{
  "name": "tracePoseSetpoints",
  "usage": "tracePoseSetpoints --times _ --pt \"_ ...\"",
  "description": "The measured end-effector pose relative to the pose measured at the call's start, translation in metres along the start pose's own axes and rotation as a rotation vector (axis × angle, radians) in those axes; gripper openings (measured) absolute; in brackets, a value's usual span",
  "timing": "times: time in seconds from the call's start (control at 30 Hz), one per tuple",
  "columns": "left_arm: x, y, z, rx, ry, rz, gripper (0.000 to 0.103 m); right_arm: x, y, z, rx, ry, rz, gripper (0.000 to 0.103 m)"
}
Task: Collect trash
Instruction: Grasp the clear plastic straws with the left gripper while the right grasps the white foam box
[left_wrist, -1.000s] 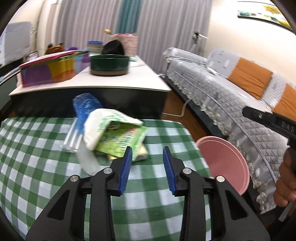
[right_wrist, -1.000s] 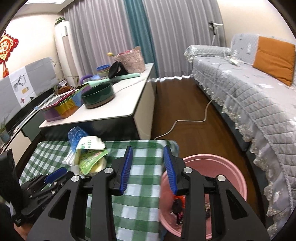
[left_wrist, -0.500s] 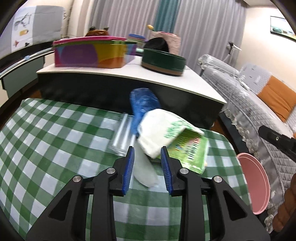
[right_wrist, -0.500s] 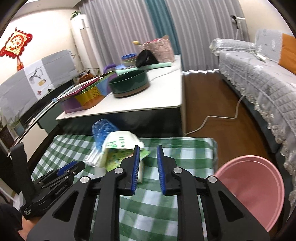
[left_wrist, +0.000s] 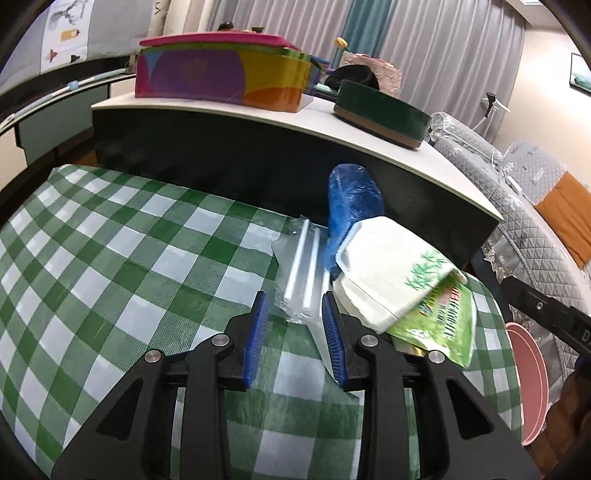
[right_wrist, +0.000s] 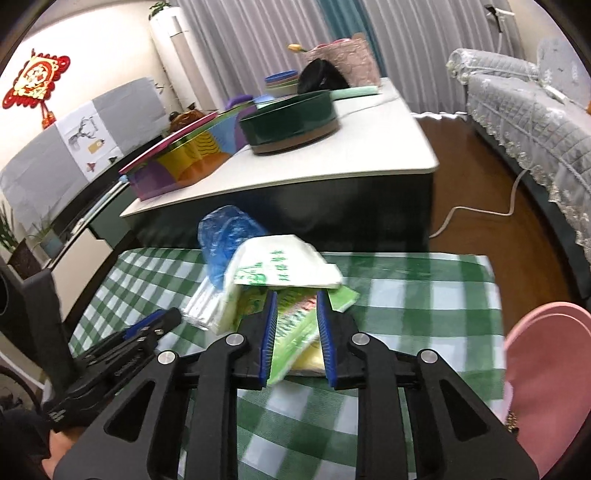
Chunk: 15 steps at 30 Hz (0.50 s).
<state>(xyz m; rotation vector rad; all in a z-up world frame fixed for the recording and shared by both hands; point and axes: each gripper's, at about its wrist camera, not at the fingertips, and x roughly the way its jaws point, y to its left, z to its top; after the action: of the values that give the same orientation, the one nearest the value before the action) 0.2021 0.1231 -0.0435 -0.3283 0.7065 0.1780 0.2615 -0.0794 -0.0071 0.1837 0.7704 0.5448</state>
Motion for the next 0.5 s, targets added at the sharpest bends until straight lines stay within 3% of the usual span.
tracePoseSetpoints --times 0.17,0.27,0.5 --pt "0.012 0.006 0.003 -0.031 0.012 -0.012 0.031 0.016 0.014 0.000 -0.014 0.027 0.073 0.024" --pt "0.018 0.007 0.004 -0.034 0.021 -0.021 0.031 0.025 0.020 0.001 -0.019 0.037 0.091 0.036" --pt "0.023 0.011 0.006 -0.042 0.035 -0.037 0.031 0.052 0.028 0.004 0.004 0.069 0.110 0.037"
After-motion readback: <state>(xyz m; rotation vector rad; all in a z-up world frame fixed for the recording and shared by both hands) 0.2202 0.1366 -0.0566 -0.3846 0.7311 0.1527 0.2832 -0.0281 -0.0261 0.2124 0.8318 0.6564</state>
